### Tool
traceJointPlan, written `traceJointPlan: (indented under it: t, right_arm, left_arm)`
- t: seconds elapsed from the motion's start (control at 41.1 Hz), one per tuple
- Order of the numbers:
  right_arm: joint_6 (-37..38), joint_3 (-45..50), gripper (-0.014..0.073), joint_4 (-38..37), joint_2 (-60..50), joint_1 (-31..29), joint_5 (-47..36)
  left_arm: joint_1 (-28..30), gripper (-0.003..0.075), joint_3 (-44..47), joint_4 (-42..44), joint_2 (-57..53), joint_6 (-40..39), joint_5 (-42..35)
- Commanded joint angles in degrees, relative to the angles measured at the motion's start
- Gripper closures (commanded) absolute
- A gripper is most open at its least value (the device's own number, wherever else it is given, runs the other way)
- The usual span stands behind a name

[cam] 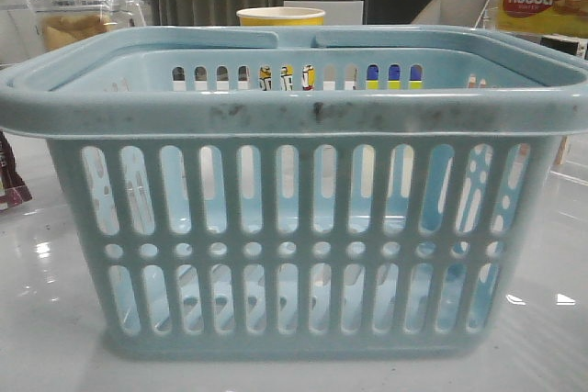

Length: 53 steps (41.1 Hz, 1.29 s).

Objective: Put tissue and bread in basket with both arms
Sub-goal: 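Grasp the small black tissue pack on the shelf with the right gripper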

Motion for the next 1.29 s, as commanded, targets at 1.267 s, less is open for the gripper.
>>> traceJointPlan:
  t: [1.267]
  right_arm:
    - [0.0, -2.4, -0.0017, -2.6, 8.2, -0.4, -26.6]
  left_arm:
    - [-0.4, 0.0267, -1.9, -0.7, 0.2, -0.1, -4.7]
